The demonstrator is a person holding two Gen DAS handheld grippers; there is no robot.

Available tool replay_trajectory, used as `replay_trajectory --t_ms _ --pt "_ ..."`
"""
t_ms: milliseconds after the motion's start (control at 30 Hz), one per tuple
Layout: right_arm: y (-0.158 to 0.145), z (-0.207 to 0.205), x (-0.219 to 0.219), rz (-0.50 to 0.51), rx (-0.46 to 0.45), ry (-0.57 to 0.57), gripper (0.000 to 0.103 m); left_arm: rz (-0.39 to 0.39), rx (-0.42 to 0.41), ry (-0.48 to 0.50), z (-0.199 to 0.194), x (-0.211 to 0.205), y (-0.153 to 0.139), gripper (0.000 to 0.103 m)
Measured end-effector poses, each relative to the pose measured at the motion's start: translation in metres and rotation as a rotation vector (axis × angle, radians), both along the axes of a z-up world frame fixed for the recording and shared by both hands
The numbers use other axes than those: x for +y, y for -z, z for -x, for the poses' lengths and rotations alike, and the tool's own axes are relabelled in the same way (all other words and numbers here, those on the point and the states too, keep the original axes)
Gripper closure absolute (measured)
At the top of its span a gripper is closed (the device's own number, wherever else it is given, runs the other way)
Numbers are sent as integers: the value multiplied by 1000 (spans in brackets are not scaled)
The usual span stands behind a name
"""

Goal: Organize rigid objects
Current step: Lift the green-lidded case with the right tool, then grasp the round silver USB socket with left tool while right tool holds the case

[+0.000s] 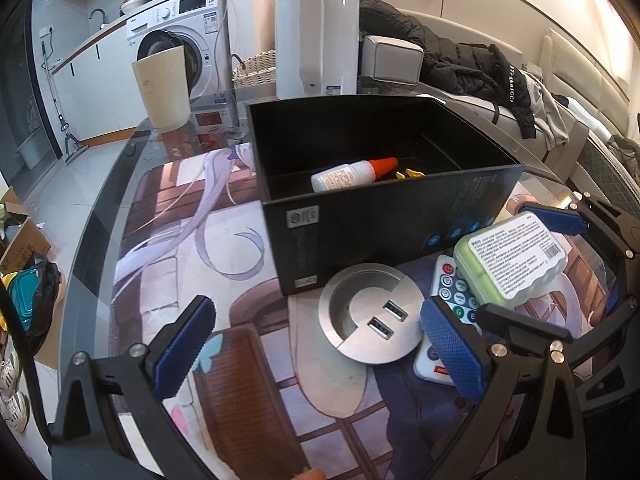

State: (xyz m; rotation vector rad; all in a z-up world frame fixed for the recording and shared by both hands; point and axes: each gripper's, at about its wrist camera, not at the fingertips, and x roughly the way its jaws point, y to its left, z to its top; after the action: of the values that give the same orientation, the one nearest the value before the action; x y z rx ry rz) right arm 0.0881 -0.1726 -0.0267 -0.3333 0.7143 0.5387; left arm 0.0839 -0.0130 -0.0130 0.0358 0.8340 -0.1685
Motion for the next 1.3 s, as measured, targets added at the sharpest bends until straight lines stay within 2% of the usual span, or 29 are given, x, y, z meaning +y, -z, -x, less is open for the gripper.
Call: replay_trajectory --t_ms 400,533,667,800,867,933,967,1300 --pt "-3 -1 -13 -11 -7 27 10 -19 37 10 -7 -9 5 0" --pt "-3 0 -13 -10 -8 26 10 -15 56 7 -9 -9 8 0" --pt "-3 0 -13 -12 -9 26 10 21 67 14 -10 -6 9 4" --pt "-4 0 -12 -14 -12 23 10 38 58 43 -7 -8 7 18" --pt "-5 1 -12 -14 -13 23 10 40 48 67 -4 -11 5 27" --pt "-5 2 -12 -15 -14 24 10 44 43 89 -2 -14 3 42" --pt "-5 2 -12 -15 -15 24 10 43 40 99 -1 -15 2 45" --pt "-8 6 -14 -20 -28 27 10 38 31 93 3 -11 0 46"
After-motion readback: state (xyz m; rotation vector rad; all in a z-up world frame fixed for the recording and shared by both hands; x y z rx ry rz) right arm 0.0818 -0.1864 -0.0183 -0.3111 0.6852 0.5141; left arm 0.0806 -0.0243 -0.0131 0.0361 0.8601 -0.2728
